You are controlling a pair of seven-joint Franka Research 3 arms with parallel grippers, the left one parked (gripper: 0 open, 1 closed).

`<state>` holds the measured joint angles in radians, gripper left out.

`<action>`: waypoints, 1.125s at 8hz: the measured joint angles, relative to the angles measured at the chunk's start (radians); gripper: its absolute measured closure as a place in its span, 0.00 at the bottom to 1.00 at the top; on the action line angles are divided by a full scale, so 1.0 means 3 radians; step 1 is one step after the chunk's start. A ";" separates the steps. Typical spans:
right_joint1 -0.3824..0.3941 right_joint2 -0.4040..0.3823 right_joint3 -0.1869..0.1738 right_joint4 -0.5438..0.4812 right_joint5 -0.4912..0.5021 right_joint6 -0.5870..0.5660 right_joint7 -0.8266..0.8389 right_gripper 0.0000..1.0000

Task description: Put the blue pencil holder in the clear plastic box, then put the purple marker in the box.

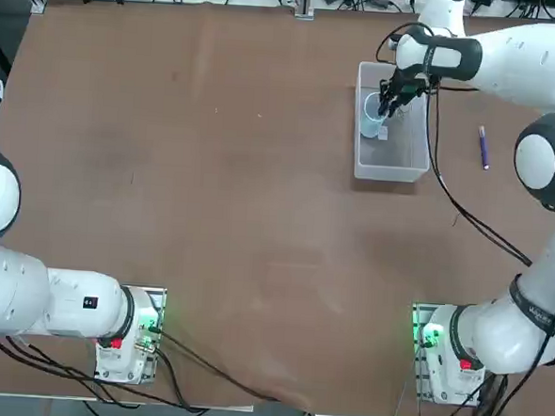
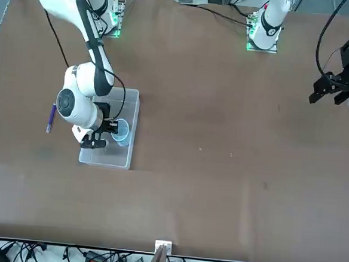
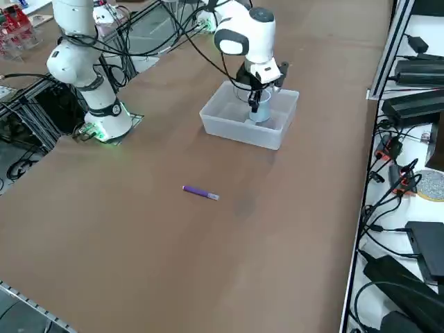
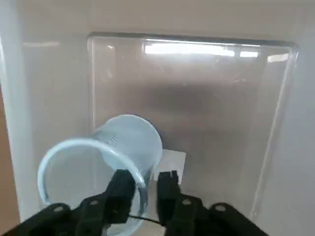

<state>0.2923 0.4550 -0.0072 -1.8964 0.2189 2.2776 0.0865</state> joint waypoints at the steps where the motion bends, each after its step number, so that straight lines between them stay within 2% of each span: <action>1: 0.0000 0.0000 0.0000 0.0002 0.0000 0.0003 0.0000 0.45; 3: -0.0003 -0.0016 -0.0019 0.0049 0.0000 0.0007 0.0000 0.10; 4: -0.0009 -0.0070 -0.0056 0.0119 -0.0001 -0.0061 0.0000 0.00; 6: -0.0083 -0.0316 -0.0239 0.0255 -0.0031 -0.0463 -0.0058 0.00; 9: -0.0421 -0.0664 -0.0543 0.0267 -0.0195 -0.0892 -0.0399 0.02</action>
<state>0.1658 0.2558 -0.1700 -1.8164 0.1605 2.0100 -0.0332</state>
